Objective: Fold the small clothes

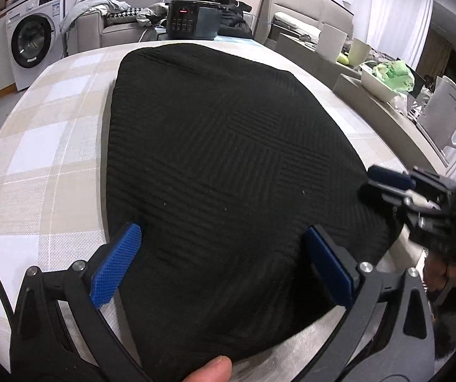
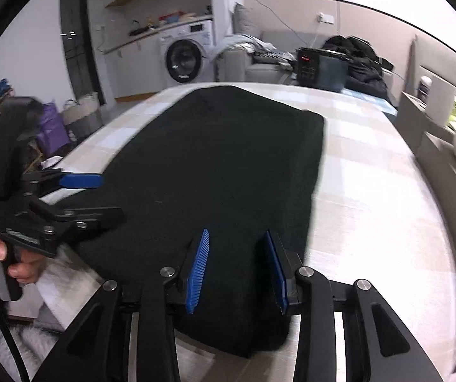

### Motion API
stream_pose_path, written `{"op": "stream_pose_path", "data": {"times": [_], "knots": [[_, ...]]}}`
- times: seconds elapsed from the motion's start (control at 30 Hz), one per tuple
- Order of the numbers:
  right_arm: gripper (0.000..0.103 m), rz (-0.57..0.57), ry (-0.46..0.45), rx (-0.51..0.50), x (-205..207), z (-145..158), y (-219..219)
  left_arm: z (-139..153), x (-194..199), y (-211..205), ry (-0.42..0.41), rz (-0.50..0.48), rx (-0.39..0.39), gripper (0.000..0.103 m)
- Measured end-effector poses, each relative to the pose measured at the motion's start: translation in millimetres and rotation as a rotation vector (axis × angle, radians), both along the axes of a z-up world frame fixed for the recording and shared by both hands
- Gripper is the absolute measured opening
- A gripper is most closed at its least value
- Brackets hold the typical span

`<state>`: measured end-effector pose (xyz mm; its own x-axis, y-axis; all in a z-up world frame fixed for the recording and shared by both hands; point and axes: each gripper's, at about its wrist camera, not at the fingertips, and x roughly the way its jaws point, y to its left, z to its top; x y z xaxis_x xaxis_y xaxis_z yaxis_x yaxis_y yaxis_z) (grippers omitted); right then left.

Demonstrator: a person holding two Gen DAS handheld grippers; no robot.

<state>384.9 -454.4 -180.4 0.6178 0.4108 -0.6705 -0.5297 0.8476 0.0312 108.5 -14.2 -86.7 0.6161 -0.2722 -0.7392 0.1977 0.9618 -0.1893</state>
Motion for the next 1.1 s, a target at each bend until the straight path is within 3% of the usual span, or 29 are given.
{"op": "stream_pose_path", "data": {"times": [0.1, 0.23, 0.37, 0.5, 0.57, 0.67, 0.73, 0.9, 1.1], "knots": [[0.036, -0.033, -0.004, 0.023, 8, 12, -6, 6, -2, 3, 0.013, -0.037, 0.002, 0.102], [0.036, -0.048, -0.039, 0.051, 26, 29, 8, 30, 15, 16, -0.027, -0.023, -0.055, 0.102], [0.038, -0.055, 0.004, 0.055, 68, 27, 33, 36, 53, 23, -0.045, 0.047, 0.009, 0.102], [0.038, -0.016, 0.046, 0.009, 102, 18, 62, 31, 91, 29, 0.018, 0.034, -0.058, 0.102], [0.038, 0.013, 0.059, -0.052, 114, 13, 73, 24, 105, 31, 0.052, 0.014, -0.045, 0.102], [0.037, 0.044, 0.042, -0.096, 119, 8, 71, 6, 113, 36, 0.097, 0.032, 0.048, 0.102], [0.039, 0.019, 0.033, -0.106, 120, 7, 59, -2, 112, 42, 0.118, 0.041, 0.035, 0.102], [0.039, -0.038, 0.035, -0.037, 123, 14, 30, -2, 105, 61, 0.093, 0.075, -0.006, 0.102], [0.039, -0.020, 0.017, 0.034, 144, 25, 42, 14, 132, 55, 0.035, 0.078, -0.025, 0.102]]}}
